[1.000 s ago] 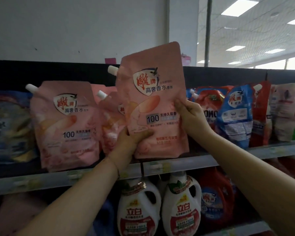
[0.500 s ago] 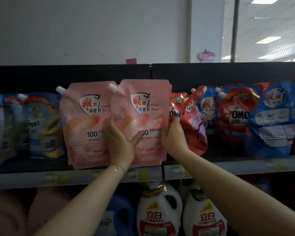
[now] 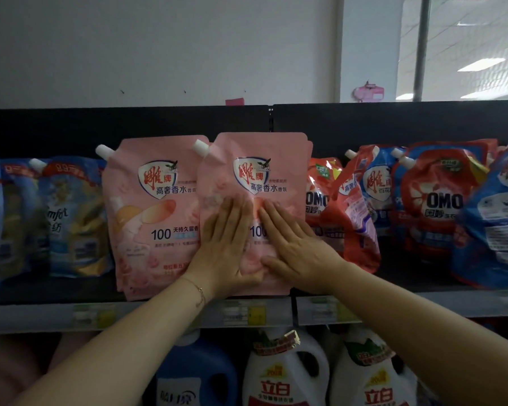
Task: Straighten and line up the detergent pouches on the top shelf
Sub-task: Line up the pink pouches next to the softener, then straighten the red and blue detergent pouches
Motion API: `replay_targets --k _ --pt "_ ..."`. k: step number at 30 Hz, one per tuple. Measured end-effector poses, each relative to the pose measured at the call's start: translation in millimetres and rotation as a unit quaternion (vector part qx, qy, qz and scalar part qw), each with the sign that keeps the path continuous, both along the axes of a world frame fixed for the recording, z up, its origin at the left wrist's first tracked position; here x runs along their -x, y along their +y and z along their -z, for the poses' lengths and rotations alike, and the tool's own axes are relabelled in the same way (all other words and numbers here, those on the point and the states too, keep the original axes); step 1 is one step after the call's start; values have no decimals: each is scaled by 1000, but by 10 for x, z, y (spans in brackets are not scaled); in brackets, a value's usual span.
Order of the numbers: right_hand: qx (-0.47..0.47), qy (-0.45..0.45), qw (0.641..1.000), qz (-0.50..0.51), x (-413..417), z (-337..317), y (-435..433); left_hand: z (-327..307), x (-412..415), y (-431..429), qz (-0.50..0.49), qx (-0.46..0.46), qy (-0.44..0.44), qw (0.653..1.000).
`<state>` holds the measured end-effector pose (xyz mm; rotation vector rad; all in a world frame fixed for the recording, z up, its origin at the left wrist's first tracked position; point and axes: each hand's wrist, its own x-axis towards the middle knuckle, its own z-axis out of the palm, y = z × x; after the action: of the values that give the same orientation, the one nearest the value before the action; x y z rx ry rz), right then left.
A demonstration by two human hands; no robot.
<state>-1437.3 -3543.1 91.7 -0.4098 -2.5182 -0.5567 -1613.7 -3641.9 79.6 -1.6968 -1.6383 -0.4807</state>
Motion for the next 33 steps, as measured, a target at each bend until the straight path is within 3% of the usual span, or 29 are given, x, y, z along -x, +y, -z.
replay_targets --k 7,15,19,24,26,29,31,33 --pt "-18 -75 995 58 92 -97 245 -95 145 253 -24 27 42 998" --pt "-3 -68 993 97 113 -49 356 -21 110 354 -54 -31 93 994" --pt "-57 46 997 -1 -71 55 220 33 31 242 21 -106 147 983" --pt "-136 112 981 -75 -365 80 142 -153 -253 199 126 -158 192 960" --pt "-112 138 982 -65 -504 105 150 -210 -483 234 180 -135 164 960" --pt "-68 185 980 30 -706 150 161 -218 -839 327 232 -56 61 969" --pt "-13 173 975 139 -792 149 147 -179 -1045 413 204 1 -19 979" --pt "114 142 946 267 -811 135 170 -101 -1186 528 152 47 -122 980"
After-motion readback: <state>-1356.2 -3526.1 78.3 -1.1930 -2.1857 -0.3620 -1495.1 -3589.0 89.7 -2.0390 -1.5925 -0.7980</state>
